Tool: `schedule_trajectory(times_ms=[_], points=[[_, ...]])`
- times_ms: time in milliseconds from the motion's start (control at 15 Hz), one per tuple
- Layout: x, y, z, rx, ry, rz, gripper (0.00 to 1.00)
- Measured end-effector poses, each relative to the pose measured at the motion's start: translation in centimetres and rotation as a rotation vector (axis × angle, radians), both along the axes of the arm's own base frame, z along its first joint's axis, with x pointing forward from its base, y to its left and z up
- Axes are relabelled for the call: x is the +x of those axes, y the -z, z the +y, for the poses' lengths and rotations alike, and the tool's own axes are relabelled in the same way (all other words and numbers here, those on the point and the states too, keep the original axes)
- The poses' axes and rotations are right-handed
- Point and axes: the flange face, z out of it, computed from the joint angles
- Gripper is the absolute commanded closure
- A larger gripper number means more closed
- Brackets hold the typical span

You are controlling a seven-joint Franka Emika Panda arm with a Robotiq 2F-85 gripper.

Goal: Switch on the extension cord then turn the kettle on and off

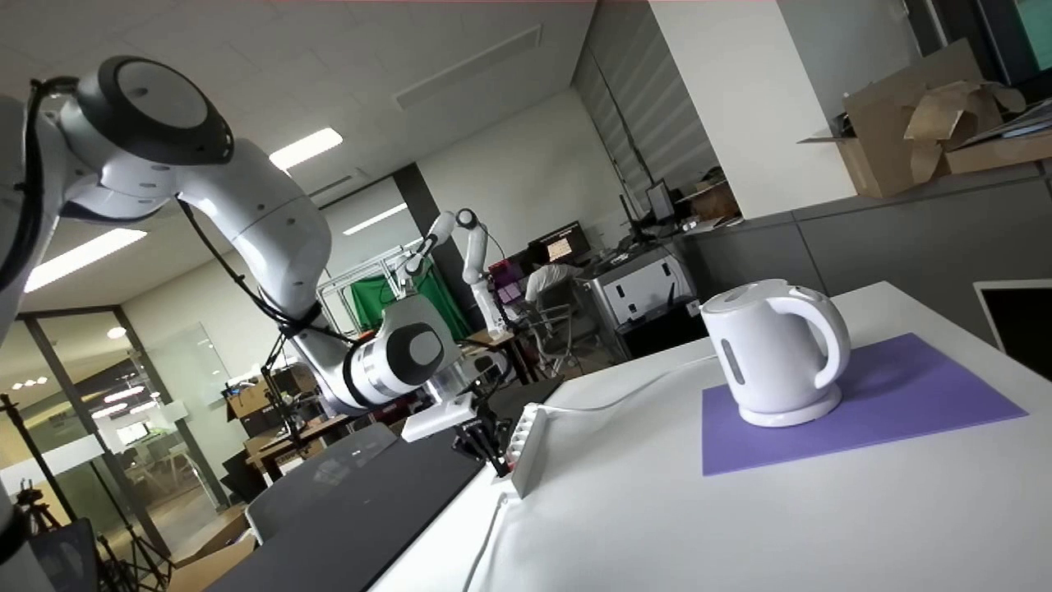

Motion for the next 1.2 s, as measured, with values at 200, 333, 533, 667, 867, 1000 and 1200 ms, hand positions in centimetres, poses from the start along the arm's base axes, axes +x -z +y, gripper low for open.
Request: schedule_trajectory(times_ms=[200, 333, 533, 667, 867, 1000, 1200], points=[[1.0, 0.1, -2.4, 0.121, -0.004, 0.062, 1.00], [2.0, 0.4, -4.2, 0.193, -0.007, 0.119, 1.00], [3.7, 0.8, -6.6, 0.264, -0.007, 0.205, 1.00], [4.5, 1.1, -7.3, 0.293, -0.008, 0.252, 1.00], [5.3, 1.3, -7.8, 0.324, -0.016, 0.297, 1.00], [5.5, 1.4, -7.9, 0.335, -0.024, 0.305, 1.00], [5.9, 1.3, -7.1, 0.328, -0.046, 0.300, 1.00]])
